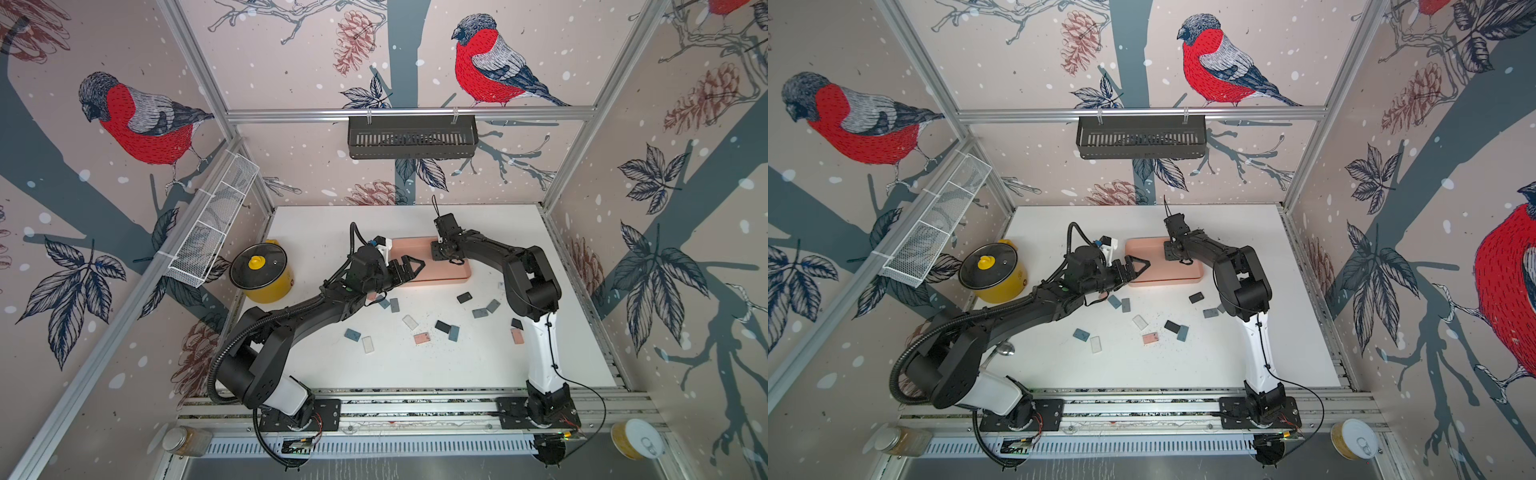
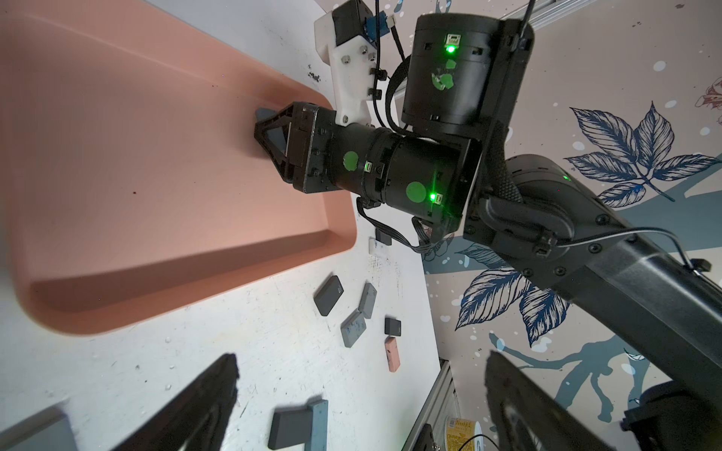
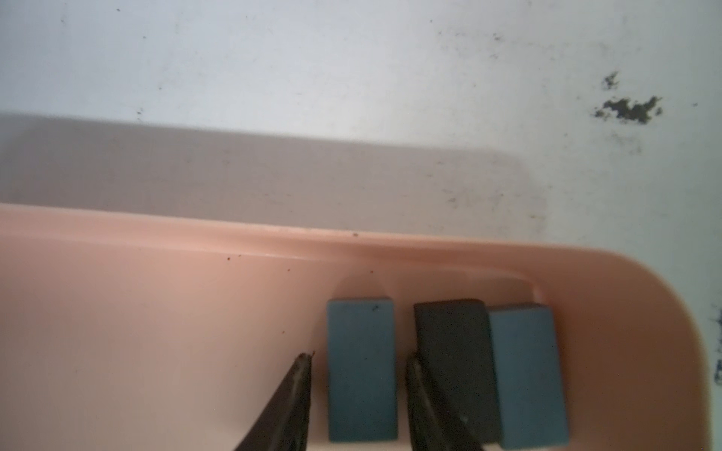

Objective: Put the eraser in the storage box
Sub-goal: Place the eraser in the storage box.

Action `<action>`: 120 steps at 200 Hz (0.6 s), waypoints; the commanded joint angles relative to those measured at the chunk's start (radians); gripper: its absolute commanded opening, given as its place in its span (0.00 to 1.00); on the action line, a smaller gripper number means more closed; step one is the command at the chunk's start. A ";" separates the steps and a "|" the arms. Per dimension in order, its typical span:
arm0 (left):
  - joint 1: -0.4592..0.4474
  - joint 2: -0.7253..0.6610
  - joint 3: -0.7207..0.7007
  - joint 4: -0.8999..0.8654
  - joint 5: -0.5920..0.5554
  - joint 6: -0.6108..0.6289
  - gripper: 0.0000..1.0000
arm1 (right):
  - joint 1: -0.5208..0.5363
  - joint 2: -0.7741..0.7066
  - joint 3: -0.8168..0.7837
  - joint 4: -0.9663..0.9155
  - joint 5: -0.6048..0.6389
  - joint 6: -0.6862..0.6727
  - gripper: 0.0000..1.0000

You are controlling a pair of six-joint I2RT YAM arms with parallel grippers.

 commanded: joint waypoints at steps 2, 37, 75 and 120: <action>0.000 0.003 0.006 0.064 0.013 -0.002 0.98 | 0.005 -0.014 0.004 -0.025 0.023 -0.016 0.43; -0.001 -0.006 0.001 0.060 0.010 -0.002 0.98 | 0.013 -0.029 0.016 -0.032 0.022 -0.018 0.46; 0.000 -0.017 -0.003 0.053 0.007 -0.001 0.98 | 0.024 -0.040 0.038 -0.044 0.022 -0.016 0.48; -0.001 -0.029 -0.003 0.039 0.000 0.010 0.98 | 0.025 -0.029 0.064 -0.065 0.091 -0.018 0.60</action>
